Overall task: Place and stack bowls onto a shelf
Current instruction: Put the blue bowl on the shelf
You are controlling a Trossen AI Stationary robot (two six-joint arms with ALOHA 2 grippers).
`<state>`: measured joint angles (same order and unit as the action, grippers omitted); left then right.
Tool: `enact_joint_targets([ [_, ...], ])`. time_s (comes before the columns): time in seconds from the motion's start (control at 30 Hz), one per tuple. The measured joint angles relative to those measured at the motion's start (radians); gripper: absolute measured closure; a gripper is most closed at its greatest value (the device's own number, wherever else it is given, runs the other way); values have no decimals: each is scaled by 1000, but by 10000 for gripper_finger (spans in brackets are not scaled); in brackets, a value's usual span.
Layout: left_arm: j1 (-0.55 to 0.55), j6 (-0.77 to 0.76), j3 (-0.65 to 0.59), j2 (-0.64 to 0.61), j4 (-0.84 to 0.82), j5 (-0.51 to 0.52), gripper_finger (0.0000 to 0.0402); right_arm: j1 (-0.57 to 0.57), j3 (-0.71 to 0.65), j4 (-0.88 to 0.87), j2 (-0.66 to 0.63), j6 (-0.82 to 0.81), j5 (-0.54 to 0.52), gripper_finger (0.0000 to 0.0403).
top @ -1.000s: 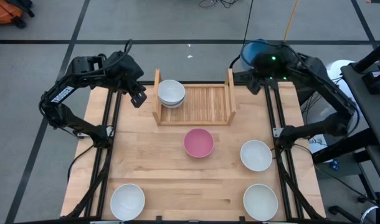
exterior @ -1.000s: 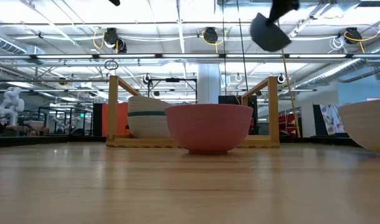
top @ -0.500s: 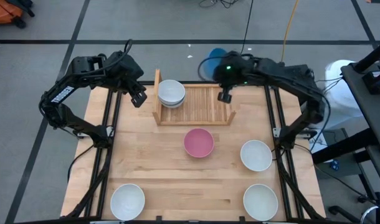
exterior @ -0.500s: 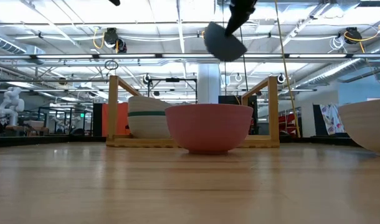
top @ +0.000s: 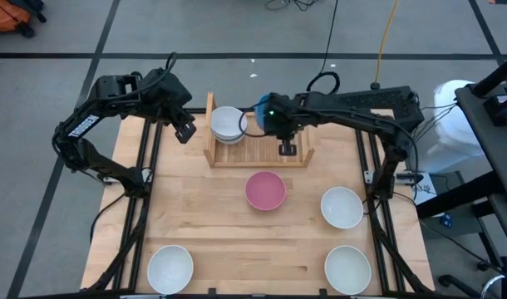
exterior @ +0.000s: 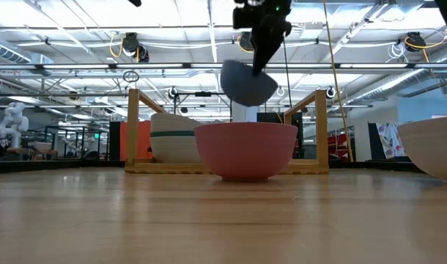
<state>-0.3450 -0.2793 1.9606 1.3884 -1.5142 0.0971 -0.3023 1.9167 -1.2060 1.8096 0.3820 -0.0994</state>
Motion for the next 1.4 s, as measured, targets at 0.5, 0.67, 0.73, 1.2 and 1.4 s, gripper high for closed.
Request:
enact_joint_targets([
  [0.5,0,3,0,0,0,0,396,-111,-175,105,91,-8,105,403],
  [0.67,0,12,0,0,0,0,396,-165,-270,164,92,-9,105,403],
  [0.73,0,14,0,0,0,0,396,-185,-305,195,91,-8,105,403],
  [1.2,0,14,0,0,0,0,396,-214,-346,238,91,30,235,396],
  [1.4,0,13,0,0,0,0,396,-214,-346,257,91,47,232,363],
])
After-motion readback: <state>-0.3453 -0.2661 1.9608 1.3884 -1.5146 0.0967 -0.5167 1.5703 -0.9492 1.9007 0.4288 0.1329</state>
